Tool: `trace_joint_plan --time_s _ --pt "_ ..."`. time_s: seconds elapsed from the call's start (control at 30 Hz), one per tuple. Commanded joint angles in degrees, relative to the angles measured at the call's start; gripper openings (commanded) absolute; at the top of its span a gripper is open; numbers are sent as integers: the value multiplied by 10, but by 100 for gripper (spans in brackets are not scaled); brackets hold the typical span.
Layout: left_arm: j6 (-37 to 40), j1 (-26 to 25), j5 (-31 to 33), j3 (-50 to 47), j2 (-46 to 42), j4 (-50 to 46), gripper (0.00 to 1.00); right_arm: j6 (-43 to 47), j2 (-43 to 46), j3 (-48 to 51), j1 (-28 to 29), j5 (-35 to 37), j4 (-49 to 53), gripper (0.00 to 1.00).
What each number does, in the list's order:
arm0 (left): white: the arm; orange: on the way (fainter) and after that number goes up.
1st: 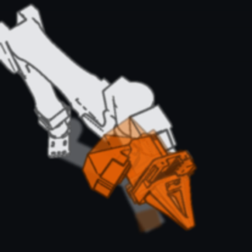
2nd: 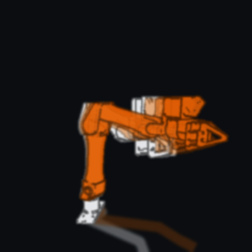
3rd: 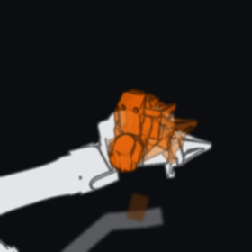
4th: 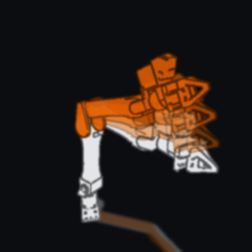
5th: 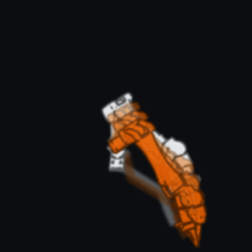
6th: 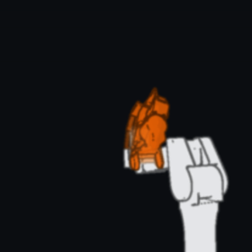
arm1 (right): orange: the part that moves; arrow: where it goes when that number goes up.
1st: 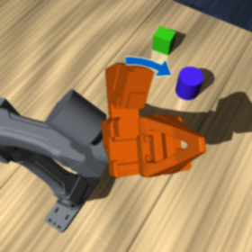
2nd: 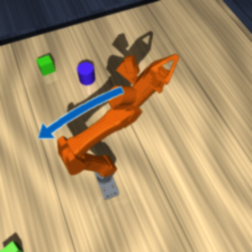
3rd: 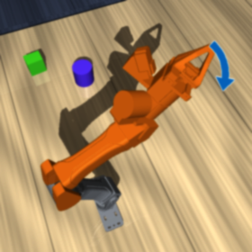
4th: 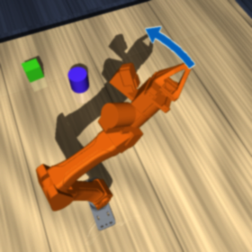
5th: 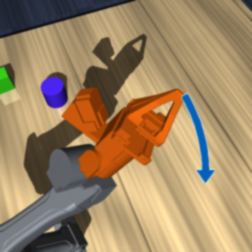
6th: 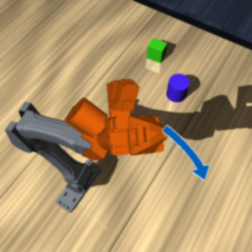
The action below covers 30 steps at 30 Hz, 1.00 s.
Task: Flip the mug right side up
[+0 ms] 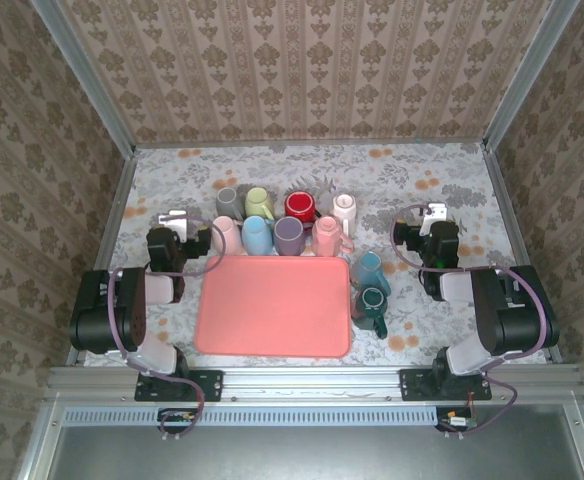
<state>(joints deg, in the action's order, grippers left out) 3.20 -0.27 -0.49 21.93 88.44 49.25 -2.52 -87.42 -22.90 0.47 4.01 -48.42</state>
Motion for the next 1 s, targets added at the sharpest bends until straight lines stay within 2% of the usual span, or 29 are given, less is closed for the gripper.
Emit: trace_joint_plan --time_s 0.0,0.07,0.17,0.33,0.43,0.5,0.57,0.67,0.73,0.8,0.83,0.87,0.9,0.97 --pt "1 1 -11 10 -8 4 100 6 1 -2 -1 -20 -9 100" --pt "5 -5 -5 13 -52 -38 100 24 36 -8 12 -24 28 100" --pt "9 -20 35 50 -120 -148 100 37 117 -60 45 24 179 100" --pt "17 -66 98 95 -212 -231 100 16 232 -103 115 74 267 100" --pt "2 -109 135 134 -259 -303 100 -20 286 -148 149 67 351 100" --pt "-11 -157 167 167 -285 -369 100 -59 310 -188 182 73 436 100" --pt "-21 -231 207 207 -302 -445 100 -97 326 -231 229 83 531 100" --pt "-54 -348 251 277 -308 -578 100 -137 330 -311 328 189 706 100" --pt "-83 -415 307 339 -289 -690 100 -141 315 -375 384 238 830 100" --pt "-121 -455 330 412 -257 -827 100 -175 295 -442 389 214 962 100" --pt "-133 -457 304 457 -238 -902 100 -176 289 -462 383 180 1007 100" --pt "-148 -456 285 491 -222 -956 100 -208 291 -469 382 182 1032 100" --pt "-182 -454 287 505 -215 -986 100 -246 298 -469 380 195 1053 100" --pt "-229 -440 248 502 -223 -1002 100 -243 324 -449 347 110 1047 100"
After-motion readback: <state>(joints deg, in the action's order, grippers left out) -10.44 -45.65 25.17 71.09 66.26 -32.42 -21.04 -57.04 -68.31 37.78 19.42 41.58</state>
